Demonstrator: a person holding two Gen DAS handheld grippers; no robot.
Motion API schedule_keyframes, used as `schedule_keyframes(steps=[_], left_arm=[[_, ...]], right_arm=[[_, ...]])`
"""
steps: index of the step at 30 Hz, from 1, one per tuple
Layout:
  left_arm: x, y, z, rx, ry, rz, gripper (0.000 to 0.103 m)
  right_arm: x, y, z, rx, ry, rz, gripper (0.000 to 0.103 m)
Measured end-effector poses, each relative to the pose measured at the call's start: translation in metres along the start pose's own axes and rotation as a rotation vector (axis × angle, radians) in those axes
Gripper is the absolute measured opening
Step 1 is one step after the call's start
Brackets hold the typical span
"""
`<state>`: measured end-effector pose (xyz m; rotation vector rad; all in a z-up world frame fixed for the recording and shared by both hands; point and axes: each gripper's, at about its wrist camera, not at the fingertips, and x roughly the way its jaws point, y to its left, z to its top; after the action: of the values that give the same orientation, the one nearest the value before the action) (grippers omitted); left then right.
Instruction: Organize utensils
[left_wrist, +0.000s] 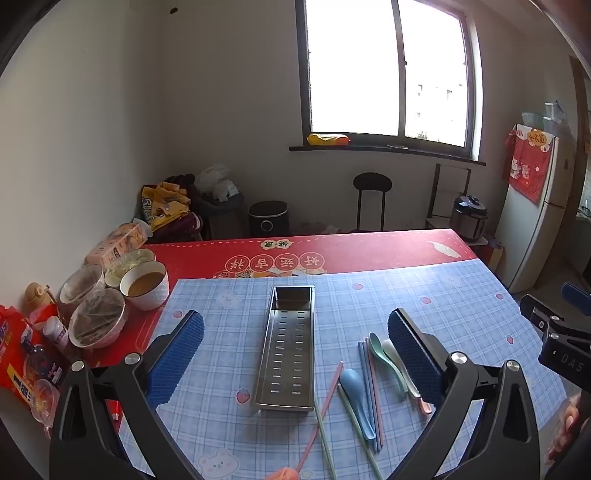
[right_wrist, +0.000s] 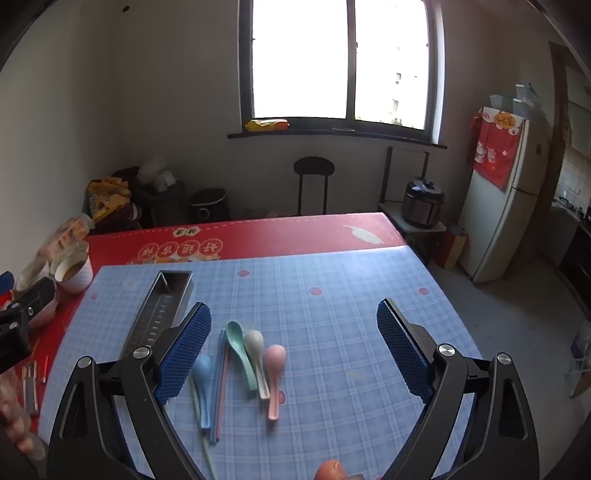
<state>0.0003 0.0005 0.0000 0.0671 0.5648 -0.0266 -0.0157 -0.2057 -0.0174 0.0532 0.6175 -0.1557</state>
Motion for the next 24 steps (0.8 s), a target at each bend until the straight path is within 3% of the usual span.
schedule_keyframes(steps=[24], left_arm=[[-0.0040,0.0051,0.0003,-0.020,-0.007,0.008,0.098]], right_arm=[[0.0000,0.0003,-0.0013,0.008,0.009,0.011,0.088]])
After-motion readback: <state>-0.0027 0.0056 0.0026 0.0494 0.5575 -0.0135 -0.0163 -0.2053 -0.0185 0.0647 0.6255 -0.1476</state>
